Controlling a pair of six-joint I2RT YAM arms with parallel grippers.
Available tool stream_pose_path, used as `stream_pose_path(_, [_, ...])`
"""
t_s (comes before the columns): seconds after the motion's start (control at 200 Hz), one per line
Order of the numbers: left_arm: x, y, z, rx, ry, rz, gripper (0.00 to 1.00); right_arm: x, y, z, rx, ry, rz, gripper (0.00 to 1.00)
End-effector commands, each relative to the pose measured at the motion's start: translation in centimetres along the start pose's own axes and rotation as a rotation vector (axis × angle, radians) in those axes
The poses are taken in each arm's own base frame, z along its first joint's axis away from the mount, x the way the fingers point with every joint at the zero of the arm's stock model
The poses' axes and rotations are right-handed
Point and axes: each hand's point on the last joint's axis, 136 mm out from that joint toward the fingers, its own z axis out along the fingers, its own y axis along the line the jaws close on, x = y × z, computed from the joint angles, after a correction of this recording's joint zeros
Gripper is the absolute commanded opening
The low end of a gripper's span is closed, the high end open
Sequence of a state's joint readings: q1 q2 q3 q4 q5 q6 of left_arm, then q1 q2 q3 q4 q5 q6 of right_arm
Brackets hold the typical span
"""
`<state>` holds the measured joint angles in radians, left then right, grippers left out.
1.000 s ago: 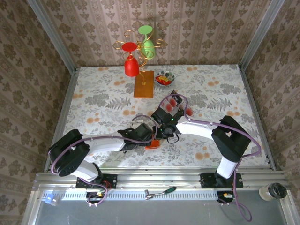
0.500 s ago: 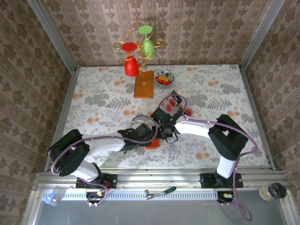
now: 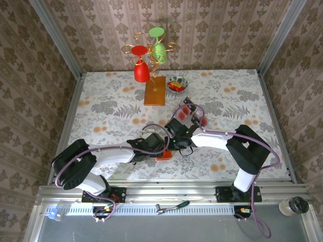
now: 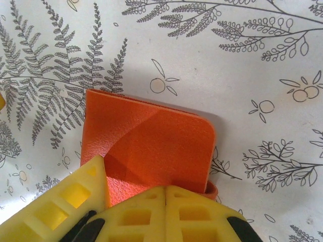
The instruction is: Put the credit cards into the card holder
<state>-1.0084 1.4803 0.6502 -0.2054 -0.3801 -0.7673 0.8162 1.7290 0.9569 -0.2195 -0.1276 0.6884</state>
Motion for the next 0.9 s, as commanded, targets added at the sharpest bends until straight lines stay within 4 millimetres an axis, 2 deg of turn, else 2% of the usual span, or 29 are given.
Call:
stream_pose_path(0.0, [2.0,0.6,0.6,-0.028,0.063,0.034,1.00,3.0,-1.6,0.6,0.038,0.065,0.006,0.00])
stream_pose_path(0.32, [2.1,0.5,0.7,-0.028,0.068,0.028,1.00,5.5,-3.3,1.2,0.081,0.057,-0.034,0.00])
stream_pose_path(0.725, [2.3,0.7,0.8,-0.032,0.072,0.020,1.00,9.4,-6.6,2.7,0.166,0.040,-0.040,0.00])
stream_pose_path(0.895, [2.2,0.6,0.6,-0.032,0.071,0.018,1.00,9.9,-6.4,3.2,0.156,0.066,-0.020,0.00])
